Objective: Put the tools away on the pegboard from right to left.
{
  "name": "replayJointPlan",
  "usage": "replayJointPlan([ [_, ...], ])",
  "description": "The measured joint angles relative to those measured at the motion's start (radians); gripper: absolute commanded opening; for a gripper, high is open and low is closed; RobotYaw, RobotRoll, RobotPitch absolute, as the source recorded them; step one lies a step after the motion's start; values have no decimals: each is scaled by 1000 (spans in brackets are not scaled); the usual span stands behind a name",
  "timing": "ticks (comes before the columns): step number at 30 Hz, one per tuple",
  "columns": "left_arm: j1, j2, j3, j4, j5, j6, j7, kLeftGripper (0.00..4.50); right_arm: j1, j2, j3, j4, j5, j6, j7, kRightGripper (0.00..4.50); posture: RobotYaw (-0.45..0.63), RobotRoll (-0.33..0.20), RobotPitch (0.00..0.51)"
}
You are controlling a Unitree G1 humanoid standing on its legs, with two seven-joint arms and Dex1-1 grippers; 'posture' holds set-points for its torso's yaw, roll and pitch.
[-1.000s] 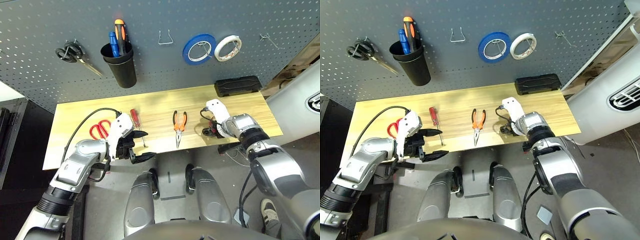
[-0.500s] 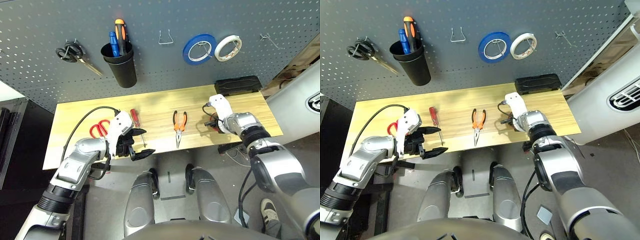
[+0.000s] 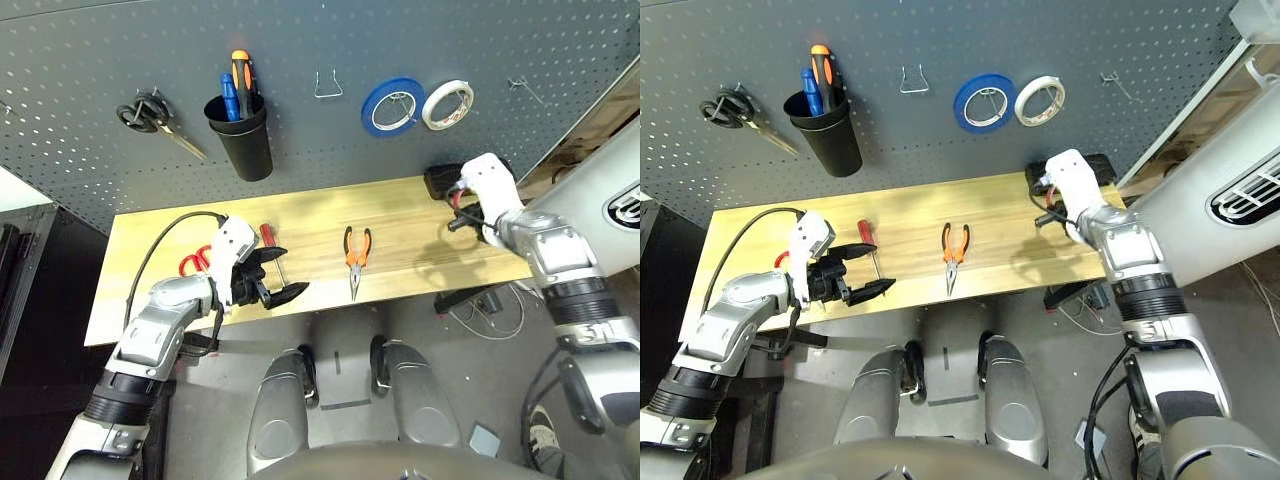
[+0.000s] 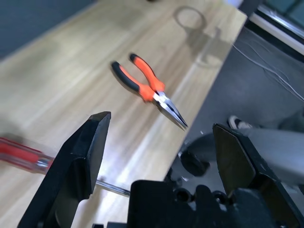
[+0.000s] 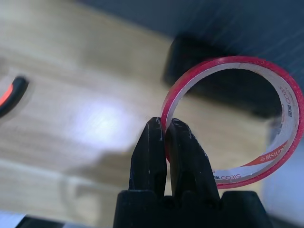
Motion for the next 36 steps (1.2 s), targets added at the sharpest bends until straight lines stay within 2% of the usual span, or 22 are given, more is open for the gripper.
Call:
replayJointPlan([
  [14, 9, -27, 52, 62, -27, -87, -11, 4500, 34, -86, -85, -133, -1, -135, -9, 33, -106, 0, 69],
  [22, 28, -59, 84, 107, -72, -158, -49, 4500, 63, -105, -118, -138, -19, -244, -57, 33, -121, 0, 63],
  [36, -4, -105, 111, 137, -125, -215, -66, 4500, -72, -119, -136, 122, -52, -381, -115, 33, -110, 0, 52],
])
